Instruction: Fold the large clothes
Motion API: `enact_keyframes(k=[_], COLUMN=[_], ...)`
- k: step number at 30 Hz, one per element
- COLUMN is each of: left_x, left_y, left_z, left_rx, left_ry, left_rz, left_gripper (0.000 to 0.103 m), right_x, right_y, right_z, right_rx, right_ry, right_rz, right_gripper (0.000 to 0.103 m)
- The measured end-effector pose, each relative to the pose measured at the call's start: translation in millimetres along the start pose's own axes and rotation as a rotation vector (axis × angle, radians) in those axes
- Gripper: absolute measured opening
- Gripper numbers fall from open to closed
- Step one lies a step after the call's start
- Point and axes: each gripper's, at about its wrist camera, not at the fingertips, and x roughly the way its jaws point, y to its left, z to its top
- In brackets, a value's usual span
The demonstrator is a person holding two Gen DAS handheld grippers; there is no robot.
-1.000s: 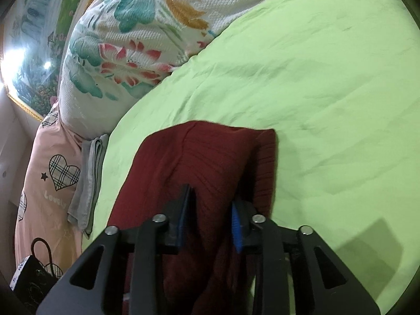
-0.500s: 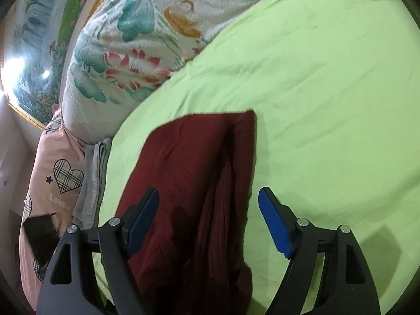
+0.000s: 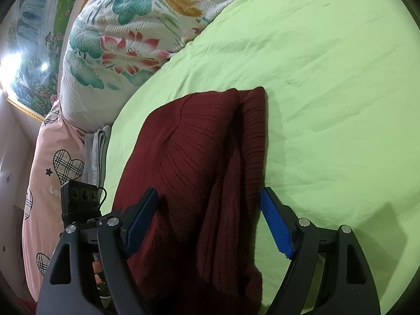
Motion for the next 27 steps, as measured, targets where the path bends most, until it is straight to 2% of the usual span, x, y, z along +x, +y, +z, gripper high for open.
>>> enact_keyframes(k=[6,11,12,14,17,23,27], left_x=[10.8,15.4,16.0,15.9,12.6,-13.6,-55.0], left_y=[-6.6,-27.2,-30.9,-38.8,-51.8,-58.1,-56.7], left_z=[-4.2,-8.3,-9.4,-12.2,-17.5,-32.1,-49.5], left_rx=[0.024,0.102,0.116,0.143,0.183,0.183,0.197], left_ry=[0.016,0.011,0.008,-0.003,-0.037,-0.095,-0.14], left_rz=[0.036,0.119,0.141,0.182,0.229,0.22,0.248], left_gripper=[0.084,0.079,0.077,0.072,0.063,0.052,0.051], right_x=[5.4,11.6,13.5,18.7,17.7,1.0,5.0], right_y=[-0.7,4.4,7.7,14.2,16.5,45.0,81.7], right_z=[1.2,0.6,-0.7,-4.6,-9.0,-21.3,-33.5], right_rx=[0.003,-0.034,-0.056,-0.087,-0.068,-0.062,-0.091], right_ry=[0.006,0.014,0.017,0.032,0.023,-0.031,-0.014], right_rz=[0.007,-0.017,-0.032,-0.062,-0.049,0.003,0.078], right_gripper=[0.08,0.079,0.078,0.053,0.039,0.034,0.034])
